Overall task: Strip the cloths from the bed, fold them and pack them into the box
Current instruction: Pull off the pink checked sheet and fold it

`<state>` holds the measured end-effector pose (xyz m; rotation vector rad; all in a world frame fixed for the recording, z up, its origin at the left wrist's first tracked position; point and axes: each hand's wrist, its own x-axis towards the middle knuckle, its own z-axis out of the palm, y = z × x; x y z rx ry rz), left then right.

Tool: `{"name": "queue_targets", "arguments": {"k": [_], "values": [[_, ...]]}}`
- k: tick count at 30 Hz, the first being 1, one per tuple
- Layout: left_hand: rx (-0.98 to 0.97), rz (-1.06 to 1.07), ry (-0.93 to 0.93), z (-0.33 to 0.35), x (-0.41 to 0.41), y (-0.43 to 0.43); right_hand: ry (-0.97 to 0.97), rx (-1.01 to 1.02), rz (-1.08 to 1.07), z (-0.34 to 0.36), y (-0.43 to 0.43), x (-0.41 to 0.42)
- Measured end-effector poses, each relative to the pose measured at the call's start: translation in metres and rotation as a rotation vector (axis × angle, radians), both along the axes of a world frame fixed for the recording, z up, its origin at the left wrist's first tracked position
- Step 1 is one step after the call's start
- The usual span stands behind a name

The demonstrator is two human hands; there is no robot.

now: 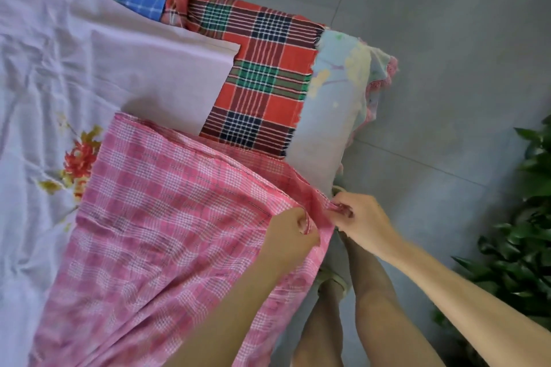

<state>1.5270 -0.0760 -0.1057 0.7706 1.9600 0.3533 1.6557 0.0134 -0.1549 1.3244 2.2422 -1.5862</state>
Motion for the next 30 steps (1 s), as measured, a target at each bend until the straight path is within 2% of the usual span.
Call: {"name": "queue_targets", "arguments": {"k": [7,9,11,12,14,17,19,21,23,25,27,30], "values": [[-0.059,0.402,-0.210,0.048,-0.015,-0.034,0.072,0.052,0.203,0.084,-0.045,-0.032],[-0.053,0.589,-0.304,0.065,-0.026,-0.047,0.112,0.102,0.277,0.108,-0.052,-0.047],[-0.054,0.769,-0.424,0.079,-0.036,-0.054,0.146,0.108,0.383,0.122,-0.059,-0.061],[-0.042,0.789,-0.425,0.088,-0.043,-0.064,0.151,0.092,0.474,0.131,-0.066,-0.071],[-0.008,0.706,-0.351,0.101,-0.054,-0.083,0.171,0.056,0.612,0.145,-0.078,-0.083],[-0.021,0.404,-0.152,0.121,-0.067,-0.117,0.216,0.054,0.603,0.170,-0.079,-0.096],[-0.007,0.127,0.014,0.140,-0.074,-0.141,0.329,0.311,0.702,0.180,-0.081,-0.114],[0.029,-0.058,0.165,0.163,-0.080,-0.159,0.408,0.559,0.987,0.187,-0.091,-0.138],[0.043,-0.118,0.257,0.196,-0.087,-0.181,0.391,0.607,1.214,0.199,-0.113,-0.168],[0.070,-0.157,0.345,0.227,-0.095,-0.198,0.412,0.640,1.279,0.205,-0.131,-0.192],[0.068,-0.164,0.426,0.261,-0.107,-0.217,0.451,0.696,1.301,0.211,-0.143,-0.212],[0.107,-0.001,0.580,0.324,-0.129,-0.257,0.421,0.780,1.204,0.233,-0.165,-0.239]]}}
